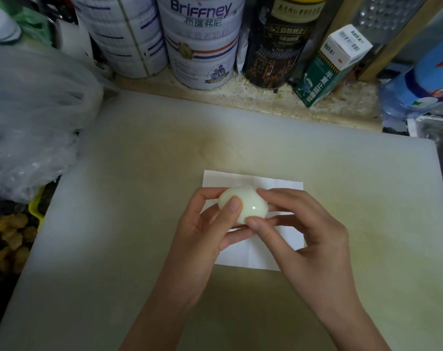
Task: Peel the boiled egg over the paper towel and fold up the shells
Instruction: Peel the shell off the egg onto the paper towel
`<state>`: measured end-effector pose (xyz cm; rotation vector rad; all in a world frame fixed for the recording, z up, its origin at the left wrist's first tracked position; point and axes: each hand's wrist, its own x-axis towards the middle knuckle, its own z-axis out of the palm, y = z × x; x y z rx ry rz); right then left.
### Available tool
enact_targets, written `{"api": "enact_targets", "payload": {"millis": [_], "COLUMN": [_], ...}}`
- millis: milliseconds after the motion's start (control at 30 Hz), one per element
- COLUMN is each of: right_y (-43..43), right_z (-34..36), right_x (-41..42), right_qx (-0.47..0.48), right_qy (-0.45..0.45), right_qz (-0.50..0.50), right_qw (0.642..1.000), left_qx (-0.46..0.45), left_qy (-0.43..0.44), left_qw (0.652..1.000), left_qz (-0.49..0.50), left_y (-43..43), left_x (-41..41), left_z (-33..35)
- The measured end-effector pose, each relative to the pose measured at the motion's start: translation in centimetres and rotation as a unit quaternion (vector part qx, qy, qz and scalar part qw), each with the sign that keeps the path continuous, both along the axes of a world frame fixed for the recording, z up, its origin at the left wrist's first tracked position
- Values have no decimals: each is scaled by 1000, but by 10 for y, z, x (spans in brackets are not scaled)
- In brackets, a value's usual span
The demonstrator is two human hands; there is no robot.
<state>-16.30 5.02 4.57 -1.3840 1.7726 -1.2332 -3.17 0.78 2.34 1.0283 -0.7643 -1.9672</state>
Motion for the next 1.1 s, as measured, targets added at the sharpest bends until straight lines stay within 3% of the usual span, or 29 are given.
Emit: {"api": "enact_targets", "payload": {"millis": [133,233,367,567,700,867,1000,1100], "right_y": [-2,-4,-8,-12,-14,-14,-14,-22], "right_z": [2,1,-1,-3,-6,-9,-13,-12], "right_x": [1,0,-1,3,0,-16,-29,-38], "right_qx": [38,52,83,127,145,147,173,171], "right_qy": [-161,-222,-249,-258,-271,-231,-189,-156], "right_qz": [-58,-86,-110,-52,-66,-103,-98,-102], "right_qw": [984,970,958,956,949,956,962,967], "left_qx": [-9,5,6,-1,-33,-139,-286,-305], "left_qy": [-21,-30,-67,-141,-209,-329,-451,-462], "left_qw": [1000,1000,998,988,973,933,839,826], "left_qz": [-7,-6,4,67,93,48,-101,-102], "left_y": [-5,-8,-9,-12,-15,-26,-35,-38], "left_x": [3,5,5,1,3,20,28,25], "left_z": [0,-3,-4,-2,-5,-11,-10,-10]}}
